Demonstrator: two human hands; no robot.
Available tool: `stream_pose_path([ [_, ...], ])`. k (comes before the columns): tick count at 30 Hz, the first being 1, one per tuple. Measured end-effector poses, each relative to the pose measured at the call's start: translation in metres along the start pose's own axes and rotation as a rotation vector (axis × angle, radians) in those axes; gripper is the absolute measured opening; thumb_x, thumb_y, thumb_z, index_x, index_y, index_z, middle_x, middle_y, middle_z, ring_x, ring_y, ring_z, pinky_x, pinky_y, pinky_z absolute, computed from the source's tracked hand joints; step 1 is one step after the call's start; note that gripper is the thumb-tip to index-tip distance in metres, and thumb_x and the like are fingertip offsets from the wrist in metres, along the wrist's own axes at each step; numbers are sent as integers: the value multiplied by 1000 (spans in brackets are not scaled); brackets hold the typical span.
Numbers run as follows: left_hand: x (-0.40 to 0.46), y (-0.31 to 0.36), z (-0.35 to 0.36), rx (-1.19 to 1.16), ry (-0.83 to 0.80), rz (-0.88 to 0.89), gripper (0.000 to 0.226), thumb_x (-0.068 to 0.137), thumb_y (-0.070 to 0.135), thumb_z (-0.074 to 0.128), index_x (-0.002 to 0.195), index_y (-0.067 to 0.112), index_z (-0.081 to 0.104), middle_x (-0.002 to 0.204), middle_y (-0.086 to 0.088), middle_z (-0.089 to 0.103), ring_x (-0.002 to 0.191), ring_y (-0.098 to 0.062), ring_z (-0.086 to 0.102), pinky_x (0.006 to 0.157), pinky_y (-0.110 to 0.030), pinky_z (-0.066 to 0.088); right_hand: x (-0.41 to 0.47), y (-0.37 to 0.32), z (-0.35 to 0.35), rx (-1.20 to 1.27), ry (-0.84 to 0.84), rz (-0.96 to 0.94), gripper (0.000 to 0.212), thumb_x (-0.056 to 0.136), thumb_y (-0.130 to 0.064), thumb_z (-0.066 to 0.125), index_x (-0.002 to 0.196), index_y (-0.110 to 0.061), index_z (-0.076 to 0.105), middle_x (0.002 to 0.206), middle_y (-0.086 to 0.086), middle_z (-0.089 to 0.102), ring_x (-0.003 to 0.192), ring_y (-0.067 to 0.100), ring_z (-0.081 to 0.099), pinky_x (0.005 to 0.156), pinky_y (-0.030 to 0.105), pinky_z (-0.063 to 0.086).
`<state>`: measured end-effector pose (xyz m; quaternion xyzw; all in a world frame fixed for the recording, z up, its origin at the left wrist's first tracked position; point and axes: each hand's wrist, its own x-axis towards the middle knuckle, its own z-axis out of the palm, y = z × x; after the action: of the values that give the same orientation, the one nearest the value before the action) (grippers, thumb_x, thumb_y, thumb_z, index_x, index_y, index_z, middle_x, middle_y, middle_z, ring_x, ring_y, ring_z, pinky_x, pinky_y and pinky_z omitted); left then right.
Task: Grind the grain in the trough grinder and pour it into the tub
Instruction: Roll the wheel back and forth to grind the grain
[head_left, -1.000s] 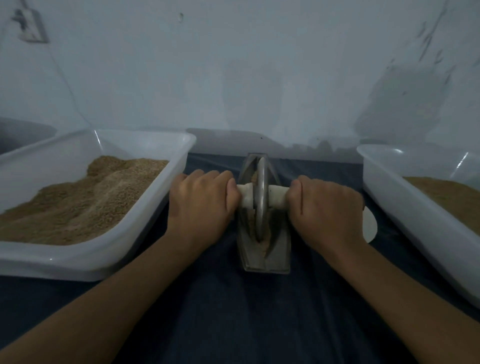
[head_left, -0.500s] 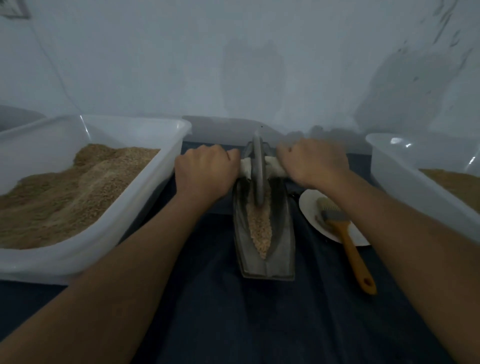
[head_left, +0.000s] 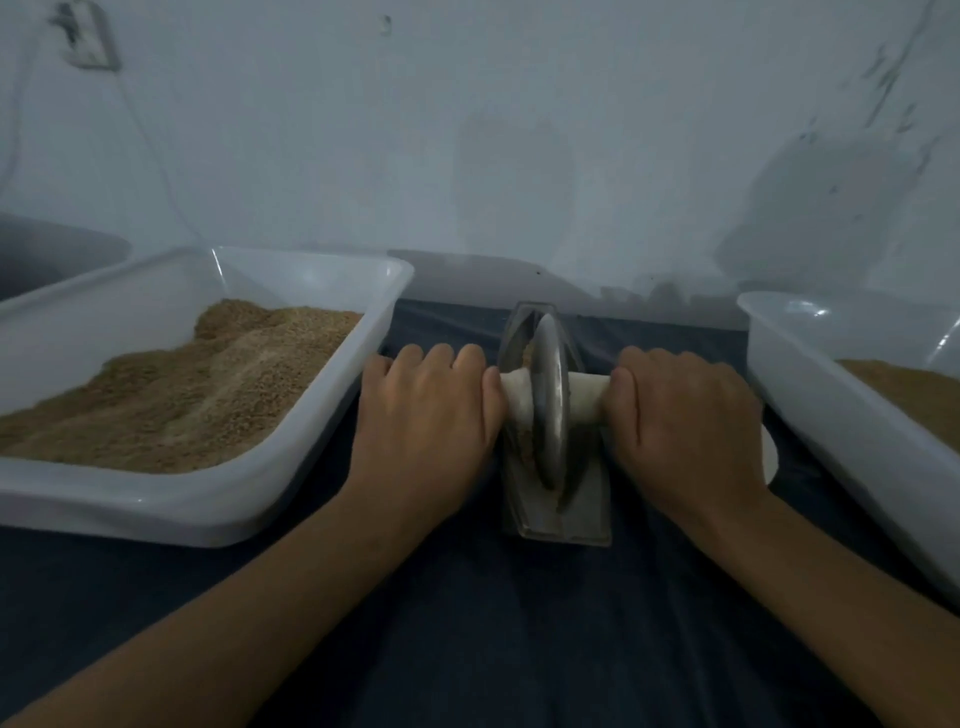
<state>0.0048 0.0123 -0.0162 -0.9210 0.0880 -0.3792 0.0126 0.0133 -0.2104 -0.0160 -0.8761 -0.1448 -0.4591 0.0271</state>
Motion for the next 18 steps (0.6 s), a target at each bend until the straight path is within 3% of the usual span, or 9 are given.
stream_pose_path([
  [3,18,0,17,56,9,140,23,99,21,29,78,22,38,70,3,41,60,-21,39,60,-35,29,8,8,15,-34,-110,93,41,99,-30,26,60,-22,37,50,-5,36,42,18,32,47,28,22],
  [6,46,4,35,92,-71,213,23,88,12,12,79,21,31,73,-1,35,65,-21,40,62,-34,35,28,23,42,-200,-345,107,33,95,-26,28,63,-18,35,59,-1,40,51,18,31,52,31,24],
  [9,83,3,51,74,-112,199,46,91,18,7,87,18,52,80,-5,51,74,-25,55,64,-32,34,49,37,57,-168,-476,122,26,97,-22,40,72,-17,31,66,1,36,57,21,35,53,32,25],
  [11,92,1,58,106,-150,212,42,98,21,16,92,20,57,89,-6,61,76,-26,56,62,-32,32,55,37,60,-164,-511,89,29,95,-18,43,72,-18,26,68,3,36,56,21,34,51,30,25],
  [14,81,2,52,115,-102,189,38,93,22,8,81,22,44,80,-1,54,66,-21,41,59,-31,30,48,32,54,-163,-479,137,27,96,-22,39,72,-18,28,65,0,31,54,18,29,52,35,34],
  [18,46,-3,32,46,-82,195,33,96,18,8,84,21,39,76,1,44,65,-21,40,58,-35,30,22,14,30,-116,-279,42,25,87,-15,36,64,-18,26,54,-5,24,44,18,28,48,28,31],
])
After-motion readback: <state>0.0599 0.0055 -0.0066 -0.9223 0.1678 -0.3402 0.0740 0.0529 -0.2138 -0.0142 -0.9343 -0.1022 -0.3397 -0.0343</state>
